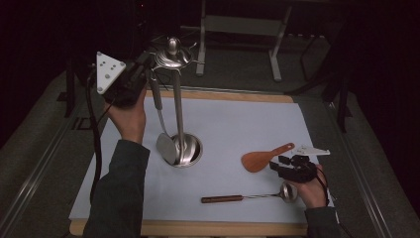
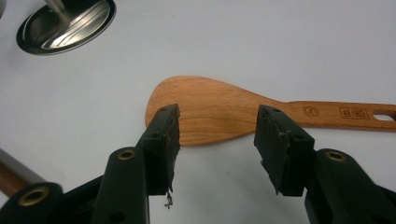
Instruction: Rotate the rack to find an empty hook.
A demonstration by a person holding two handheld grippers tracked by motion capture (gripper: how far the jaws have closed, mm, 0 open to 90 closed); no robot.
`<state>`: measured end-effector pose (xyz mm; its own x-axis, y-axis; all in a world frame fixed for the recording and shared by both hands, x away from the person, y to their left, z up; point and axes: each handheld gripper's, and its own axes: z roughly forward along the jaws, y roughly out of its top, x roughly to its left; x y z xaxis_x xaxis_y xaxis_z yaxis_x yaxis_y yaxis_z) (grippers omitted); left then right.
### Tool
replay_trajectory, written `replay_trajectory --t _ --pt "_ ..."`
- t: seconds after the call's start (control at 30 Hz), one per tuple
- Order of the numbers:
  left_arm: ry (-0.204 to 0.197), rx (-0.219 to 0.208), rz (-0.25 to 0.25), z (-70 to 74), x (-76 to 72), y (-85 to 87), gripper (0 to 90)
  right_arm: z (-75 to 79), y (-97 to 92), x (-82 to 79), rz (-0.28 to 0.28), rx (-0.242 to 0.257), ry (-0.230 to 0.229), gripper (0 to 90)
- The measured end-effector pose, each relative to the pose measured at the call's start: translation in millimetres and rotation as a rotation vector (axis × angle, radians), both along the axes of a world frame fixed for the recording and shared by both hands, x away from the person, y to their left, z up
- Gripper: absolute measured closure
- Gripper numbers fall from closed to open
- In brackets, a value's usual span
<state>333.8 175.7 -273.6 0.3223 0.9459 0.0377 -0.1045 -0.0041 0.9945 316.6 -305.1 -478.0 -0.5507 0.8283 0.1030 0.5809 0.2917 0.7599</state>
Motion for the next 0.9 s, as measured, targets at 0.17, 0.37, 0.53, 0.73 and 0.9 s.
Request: replay_trajectory --t 0.17,0.37,0.53,0.73,0.9 --pt "-0.002 -0.005 0.001 -0.8 -1.1 1.2 89.9 0.2 -0.8 -0.1 0.000 0.002 -0.001 50.0" --pt "-0.005 0.004 -0.001 -2.6 -4.4 2.3 89.9 -0.4 -0.6 0.3 0.000 0.000 0.002 50.0" --pt "-0.024 0.010 -0.011 -2.0 -12.0 2.8 89.9 -0.8 -0.4 0.4 0.000 -0.001 0.004 49.9" --pt "-0.027 0.015 -0.022 -1.7 -18.3 4.3 89.8 -1.0 -0.2 0.4 0.004 -0.003 0.004 50.0" --pt "0.006 0.041 -0.049 -8.4 -20.8 4.5 89.7 -1.2 -0.1 0.6 0.009 -0.009 0.006 49.9"
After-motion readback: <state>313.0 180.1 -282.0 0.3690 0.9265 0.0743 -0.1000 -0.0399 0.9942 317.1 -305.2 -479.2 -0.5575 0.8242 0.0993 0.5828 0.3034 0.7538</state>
